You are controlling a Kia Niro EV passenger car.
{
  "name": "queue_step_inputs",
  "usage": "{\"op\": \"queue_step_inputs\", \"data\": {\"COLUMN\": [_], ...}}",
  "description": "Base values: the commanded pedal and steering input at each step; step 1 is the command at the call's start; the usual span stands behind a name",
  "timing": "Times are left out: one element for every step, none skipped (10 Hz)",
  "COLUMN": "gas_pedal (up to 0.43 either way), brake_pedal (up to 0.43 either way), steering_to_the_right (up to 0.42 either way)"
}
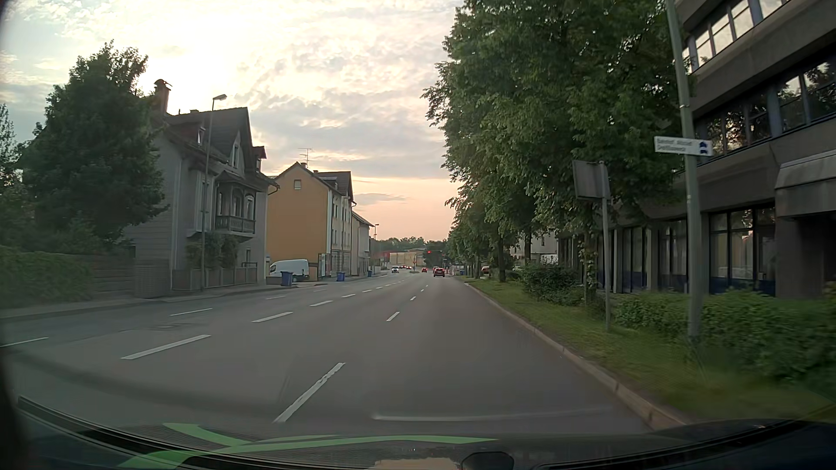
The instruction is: Follow the waypoints while adhering to traffic rules and regulations
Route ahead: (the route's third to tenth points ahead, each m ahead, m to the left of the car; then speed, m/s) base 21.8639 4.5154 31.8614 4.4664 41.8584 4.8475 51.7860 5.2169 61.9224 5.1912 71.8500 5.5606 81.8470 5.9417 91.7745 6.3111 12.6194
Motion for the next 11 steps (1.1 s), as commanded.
{"op": "queue_step_inputs", "data": {"gas_pedal": [0.000,0.000,0.000,0.000,0.000,0.000,0.000,0.000,0.000,0.000,0.000], "brake_pedal": [0.000,0.000,0.000,0.000,0.000,0.000,0.000,0.000,0.000,0.000,0.000], "steering_to_the_right": [-0.005,-0.005,-0.005,-0.005,-0.005,-0.004,-0.004,-0.003,-0.003,-0.003,0.000]}}
